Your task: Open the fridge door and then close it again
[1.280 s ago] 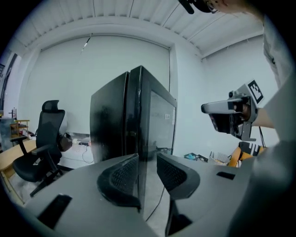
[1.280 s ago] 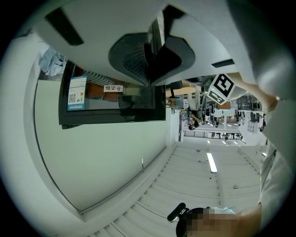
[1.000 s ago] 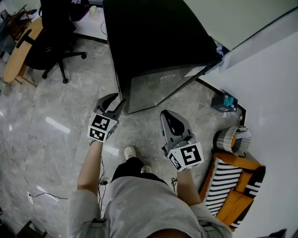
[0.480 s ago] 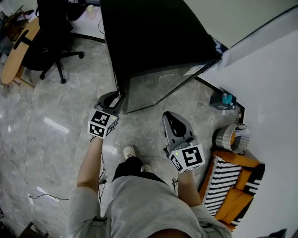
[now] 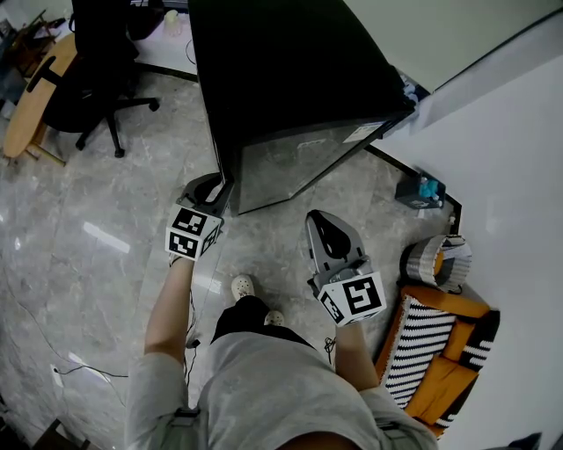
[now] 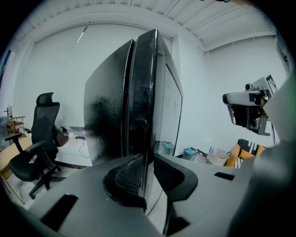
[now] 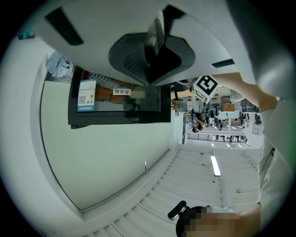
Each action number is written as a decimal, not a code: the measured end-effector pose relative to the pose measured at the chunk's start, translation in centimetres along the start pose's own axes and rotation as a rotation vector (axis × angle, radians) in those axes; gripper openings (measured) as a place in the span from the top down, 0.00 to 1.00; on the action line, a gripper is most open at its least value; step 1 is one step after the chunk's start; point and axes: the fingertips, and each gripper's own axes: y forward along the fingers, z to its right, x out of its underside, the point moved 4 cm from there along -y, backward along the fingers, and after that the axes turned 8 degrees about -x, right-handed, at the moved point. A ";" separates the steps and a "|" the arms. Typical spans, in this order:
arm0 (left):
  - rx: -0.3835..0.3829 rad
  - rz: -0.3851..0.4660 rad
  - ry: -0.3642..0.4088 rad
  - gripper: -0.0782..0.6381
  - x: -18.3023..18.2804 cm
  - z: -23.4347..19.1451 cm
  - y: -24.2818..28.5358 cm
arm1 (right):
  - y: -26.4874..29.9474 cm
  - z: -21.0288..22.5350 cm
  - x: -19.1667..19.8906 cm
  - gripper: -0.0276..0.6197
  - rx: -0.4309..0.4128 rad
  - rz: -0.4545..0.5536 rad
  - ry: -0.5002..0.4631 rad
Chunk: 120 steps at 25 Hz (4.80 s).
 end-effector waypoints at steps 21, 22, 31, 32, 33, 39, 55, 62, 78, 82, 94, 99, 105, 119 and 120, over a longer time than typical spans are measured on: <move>0.018 -0.009 0.004 0.82 3.2 12.1 -6.1 | -6.8 0.3 -0.4 0.92 0.038 0.036 -0.007; 0.008 -0.012 -0.001 0.82 3.3 12.6 -6.3 | -7.3 0.2 -0.5 0.92 0.040 0.038 -0.009; -0.067 0.002 -0.014 0.82 3.6 16.9 -7.1 | -11.6 0.6 -0.6 0.92 0.063 0.052 -0.015; -0.069 0.001 -0.015 0.82 3.6 17.2 -7.1 | -11.9 0.6 -0.6 0.92 0.065 0.052 -0.015; -0.070 0.000 -0.015 0.83 3.6 17.5 -7.2 | -12.2 0.6 -0.6 0.92 0.067 0.052 -0.016; -0.066 0.000 -0.016 0.84 3.7 19.3 -7.4 | -13.5 0.5 -0.6 0.92 0.070 0.055 -0.017; -0.069 -0.008 -0.071 0.83 3.4 16.5 -7.0 | -12.2 0.6 -1.1 0.92 0.052 0.068 -0.019; -0.109 -0.009 -0.082 0.82 2.8 12.9 -6.4 | -10.6 0.7 -1.3 0.92 0.044 0.060 -0.023; -0.138 -0.008 -0.066 0.80 1.7 5.8 -3.6 | -7.1 1.6 -1.3 0.92 0.073 0.043 -0.021; -0.134 -0.011 -0.058 0.80 1.3 4.3 -3.0 | -6.4 1.7 -1.5 0.92 0.087 0.041 -0.017; -0.124 -0.015 -0.032 0.80 0.5 2.0 -1.2 | -5.2 2.2 -1.5 0.92 0.116 0.037 -0.011; -0.128 -0.016 -0.025 0.80 0.4 1.4 -0.8 | -4.8 2.0 -1.4 0.92 0.117 0.033 -0.011; -0.136 -0.013 -0.017 0.79 0.3 1.0 -0.5 | -4.8 2.1 -1.4 0.92 0.123 0.030 -0.011; -0.153 -0.010 -0.040 0.79 0.1 0.4 -0.6 | -5.2 1.6 -1.6 0.92 0.119 0.036 -0.016; -0.160 -0.004 -0.049 0.79 0.1 0.5 -0.9 | -5.2 1.6 -1.6 0.92 0.117 0.038 -0.016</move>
